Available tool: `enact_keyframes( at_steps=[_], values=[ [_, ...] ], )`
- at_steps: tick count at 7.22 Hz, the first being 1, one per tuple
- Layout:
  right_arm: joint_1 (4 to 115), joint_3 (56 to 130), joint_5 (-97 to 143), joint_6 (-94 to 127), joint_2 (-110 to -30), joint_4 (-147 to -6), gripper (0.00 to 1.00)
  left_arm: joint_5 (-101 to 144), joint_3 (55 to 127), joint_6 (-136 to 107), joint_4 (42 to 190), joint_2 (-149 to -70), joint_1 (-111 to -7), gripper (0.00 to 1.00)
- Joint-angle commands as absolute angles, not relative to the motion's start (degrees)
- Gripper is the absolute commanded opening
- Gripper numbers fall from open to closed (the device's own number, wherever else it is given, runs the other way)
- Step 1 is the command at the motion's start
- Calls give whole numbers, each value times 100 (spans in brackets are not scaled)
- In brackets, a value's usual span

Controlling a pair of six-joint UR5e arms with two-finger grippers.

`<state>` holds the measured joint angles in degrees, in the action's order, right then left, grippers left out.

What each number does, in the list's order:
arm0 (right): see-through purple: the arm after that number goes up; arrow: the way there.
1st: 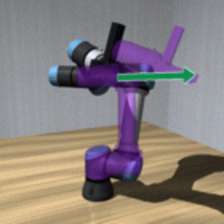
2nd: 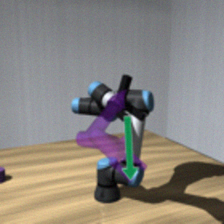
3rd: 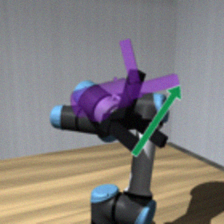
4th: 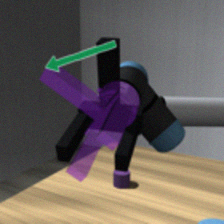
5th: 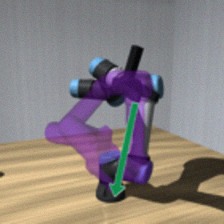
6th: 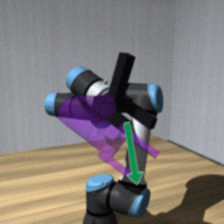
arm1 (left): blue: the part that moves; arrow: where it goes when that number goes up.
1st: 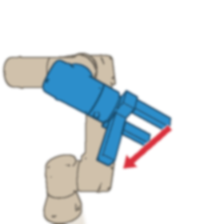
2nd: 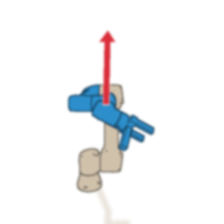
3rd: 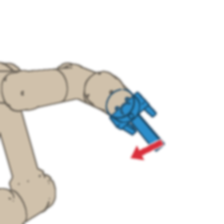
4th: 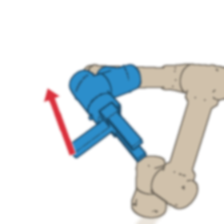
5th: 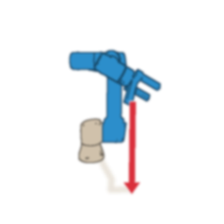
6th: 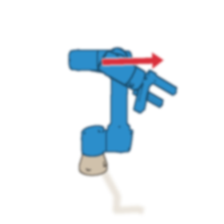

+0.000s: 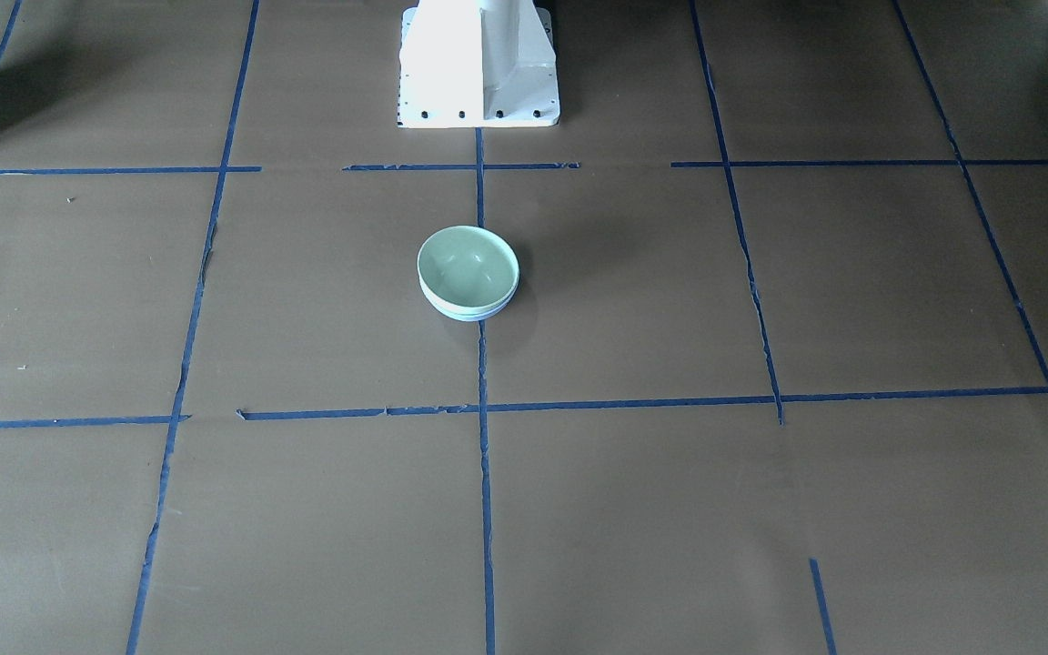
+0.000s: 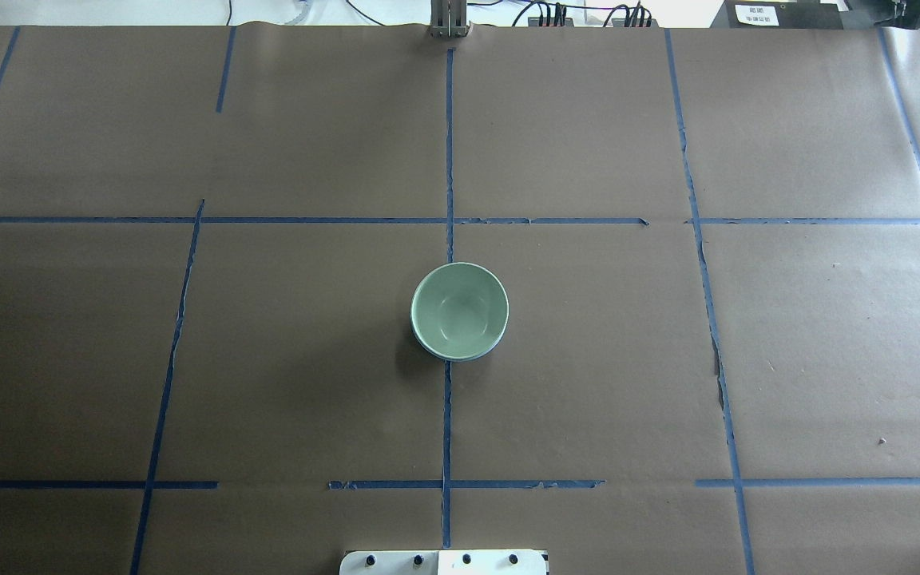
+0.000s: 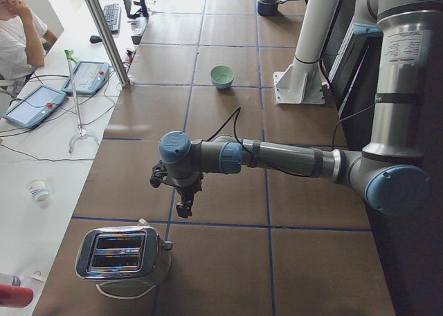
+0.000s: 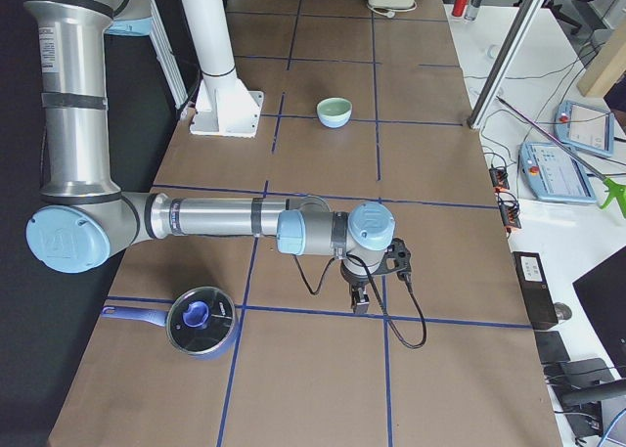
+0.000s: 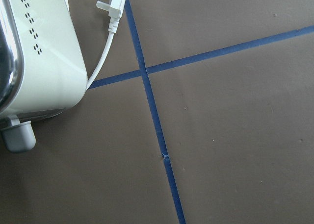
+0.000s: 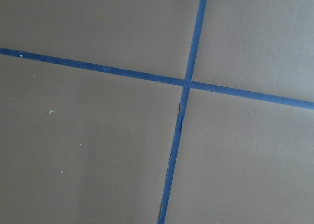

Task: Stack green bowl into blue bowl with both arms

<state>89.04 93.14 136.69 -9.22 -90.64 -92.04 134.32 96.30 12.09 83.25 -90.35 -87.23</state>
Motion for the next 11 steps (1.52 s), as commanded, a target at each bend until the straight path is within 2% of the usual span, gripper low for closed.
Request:
enact_keyframes(
  at_steps=[1, 5, 11],
  values=[
    [8903, 9316, 13676, -923, -9079, -9193, 100, 13465, 9633, 1213, 8166, -9026, -8912, 100],
    [8903, 9352, 13720, -923, -9097, -9193, 100, 13491, 9693, 1231, 8262, -8755, -8947, 100],
    [8903, 9343, 13702, -914, -9097, -9176, 100, 13500, 9659, 1187, 8464, -8780, -8938, 100]
  ],
)
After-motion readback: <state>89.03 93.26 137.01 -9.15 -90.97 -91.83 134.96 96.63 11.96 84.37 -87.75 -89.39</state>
